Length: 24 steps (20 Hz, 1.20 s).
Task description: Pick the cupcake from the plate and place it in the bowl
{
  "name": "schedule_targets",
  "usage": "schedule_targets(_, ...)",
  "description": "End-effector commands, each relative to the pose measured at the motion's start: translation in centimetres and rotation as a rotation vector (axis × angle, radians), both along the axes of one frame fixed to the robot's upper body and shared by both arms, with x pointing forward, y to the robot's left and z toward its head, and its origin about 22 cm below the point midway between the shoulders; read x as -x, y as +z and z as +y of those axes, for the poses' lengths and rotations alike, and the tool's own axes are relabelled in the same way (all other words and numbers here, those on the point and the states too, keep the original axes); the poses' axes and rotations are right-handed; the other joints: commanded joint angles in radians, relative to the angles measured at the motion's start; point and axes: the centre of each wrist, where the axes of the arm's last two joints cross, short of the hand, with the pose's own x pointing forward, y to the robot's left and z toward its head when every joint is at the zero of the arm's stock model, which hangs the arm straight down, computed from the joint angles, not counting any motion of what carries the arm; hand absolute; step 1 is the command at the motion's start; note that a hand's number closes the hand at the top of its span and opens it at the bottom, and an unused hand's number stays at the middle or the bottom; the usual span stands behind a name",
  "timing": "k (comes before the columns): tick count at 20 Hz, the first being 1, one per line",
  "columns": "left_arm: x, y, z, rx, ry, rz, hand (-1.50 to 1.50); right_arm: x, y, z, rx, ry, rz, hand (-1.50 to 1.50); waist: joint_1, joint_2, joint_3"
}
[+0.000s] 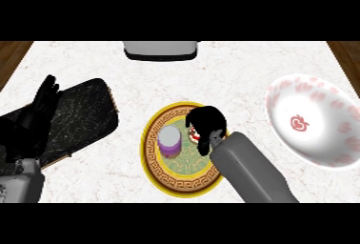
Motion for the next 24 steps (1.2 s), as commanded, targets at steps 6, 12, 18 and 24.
schedule_targets(6,-0.1,-0.8,-0.8,0.007,-0.002,0.0,0.0,-0.7,-1.7,-0.1,-0.069,0.062,-0.011,1.5,-0.001,0.002,0.001)
schedule_targets(12,0.9,-0.2,-0.3,-0.008,-0.007,0.006,0.0,-1.2,-1.6,-0.9,-0.073,0.025,-0.108,1.5,-0.002,0.0,0.001)
schedule_targets(18,-0.7,0.3,-0.8,0.007,0.012,0.006,0.0,-2.0,-0.4,-1.4,-0.053,-0.346,-0.246,1.5,-0.023,-0.004,0.001)
schedule_targets(24,1.0,-1.9,0.1,-0.006,0.013,0.013,0.0,-1.5,2.7,-0.6,-0.02,-0.565,-0.402,1.5,-0.016,-0.004,0.0)
